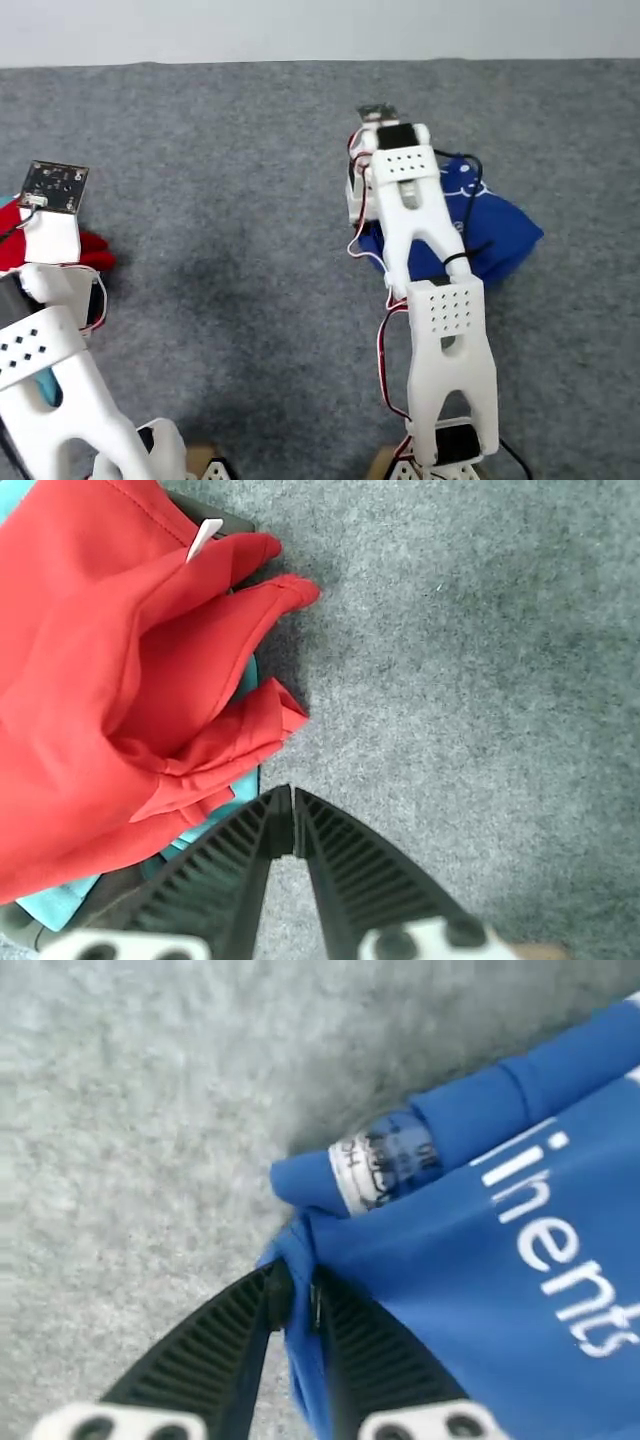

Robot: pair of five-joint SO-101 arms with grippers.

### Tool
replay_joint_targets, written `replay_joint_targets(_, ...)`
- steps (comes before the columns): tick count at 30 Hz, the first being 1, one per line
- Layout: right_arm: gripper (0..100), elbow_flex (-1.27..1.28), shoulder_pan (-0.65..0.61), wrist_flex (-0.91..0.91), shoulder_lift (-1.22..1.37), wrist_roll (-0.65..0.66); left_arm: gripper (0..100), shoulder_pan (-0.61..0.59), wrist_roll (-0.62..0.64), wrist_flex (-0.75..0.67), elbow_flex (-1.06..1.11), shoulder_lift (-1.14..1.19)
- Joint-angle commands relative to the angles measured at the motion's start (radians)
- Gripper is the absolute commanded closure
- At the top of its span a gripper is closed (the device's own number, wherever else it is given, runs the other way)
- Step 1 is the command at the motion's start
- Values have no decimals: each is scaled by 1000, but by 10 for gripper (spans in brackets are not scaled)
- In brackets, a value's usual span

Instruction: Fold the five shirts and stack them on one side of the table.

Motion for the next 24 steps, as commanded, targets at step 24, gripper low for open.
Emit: replay_joint_targets(24,660,-236,-19,62,7,31,993,-6,-69,-12,61,-20)
